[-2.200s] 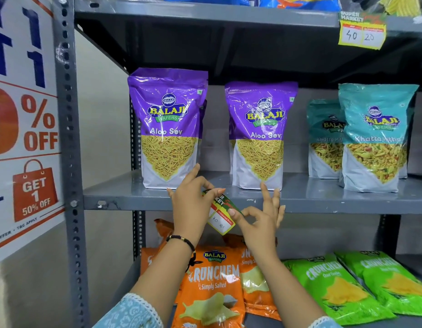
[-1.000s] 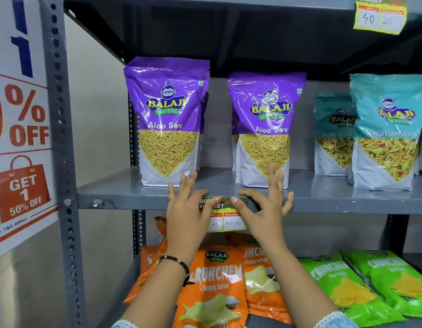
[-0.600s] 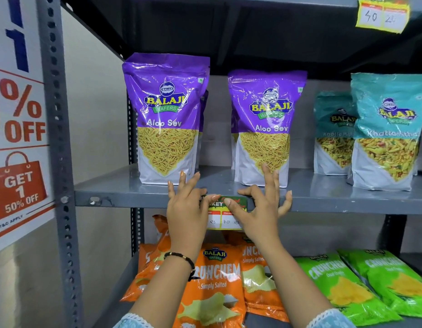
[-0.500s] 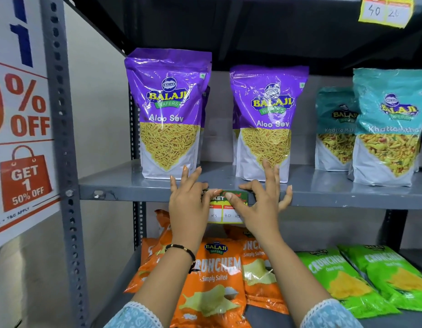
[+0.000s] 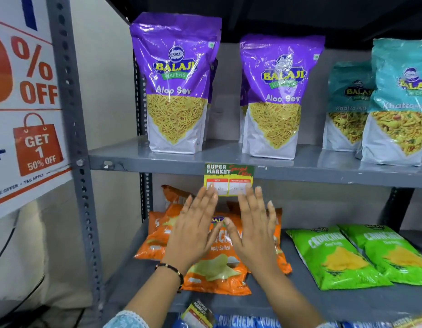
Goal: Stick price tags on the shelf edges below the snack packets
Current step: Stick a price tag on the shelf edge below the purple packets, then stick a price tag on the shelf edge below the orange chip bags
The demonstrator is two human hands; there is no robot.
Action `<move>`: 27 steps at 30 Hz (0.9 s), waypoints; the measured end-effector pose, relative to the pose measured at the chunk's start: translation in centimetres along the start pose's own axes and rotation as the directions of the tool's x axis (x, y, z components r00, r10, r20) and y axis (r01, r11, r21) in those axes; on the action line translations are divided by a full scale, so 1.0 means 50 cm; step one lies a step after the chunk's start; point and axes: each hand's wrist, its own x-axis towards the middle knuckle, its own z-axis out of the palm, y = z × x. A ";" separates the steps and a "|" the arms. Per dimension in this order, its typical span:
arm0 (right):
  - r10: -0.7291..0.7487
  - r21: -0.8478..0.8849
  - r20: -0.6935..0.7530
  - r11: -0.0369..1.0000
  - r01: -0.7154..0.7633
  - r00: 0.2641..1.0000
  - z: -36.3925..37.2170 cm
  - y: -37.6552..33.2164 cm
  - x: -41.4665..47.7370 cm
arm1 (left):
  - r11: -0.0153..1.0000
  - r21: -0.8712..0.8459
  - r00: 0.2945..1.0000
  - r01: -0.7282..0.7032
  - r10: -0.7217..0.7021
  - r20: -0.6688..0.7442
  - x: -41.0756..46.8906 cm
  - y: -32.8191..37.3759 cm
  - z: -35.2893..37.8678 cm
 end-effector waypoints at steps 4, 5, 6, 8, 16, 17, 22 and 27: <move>0.031 0.060 0.229 0.997 -0.046 0.973 0.051 0.018 -0.141 | 0.999 -0.041 0.971 -0.003 0.013 0.239 -0.155 -0.007 0.063; 0.038 0.078 0.284 0.995 -0.062 0.958 0.065 0.024 -0.182 | 0.999 -0.037 0.952 0.020 -0.008 0.306 -0.195 -0.009 0.080; 0.034 0.095 0.331 0.993 -0.069 0.943 0.079 0.033 -0.221 | 0.999 -0.025 0.930 0.044 -0.032 0.366 -0.229 -0.010 0.093; 0.015 0.120 0.422 0.990 -0.073 0.907 0.113 0.055 -0.301 | 0.991 -0.029 0.874 0.127 -0.098 0.476 -0.289 -0.014 0.116; 0.088 -0.012 0.646 0.994 -0.105 0.758 0.210 0.101 -0.441 | 0.788 -0.216 0.721 0.576 -0.365 0.589 -0.392 -0.018 0.153; 0.129 -0.040 0.643 0.990 -0.136 0.755 0.219 0.094 -0.445 | 0.776 -0.218 0.721 0.592 -0.389 0.573 -0.389 -0.012 0.153; 0.302 -0.128 0.561 0.951 -0.280 0.771 0.241 0.058 -0.440 | 0.662 -0.209 0.662 0.719 -0.562 0.496 -0.383 0.014 0.180; 0.414 -0.152 0.517 0.906 -0.396 0.749 0.248 0.032 -0.433 | 0.678 -0.157 0.663 0.718 -0.597 0.452 -0.381 0.022 0.193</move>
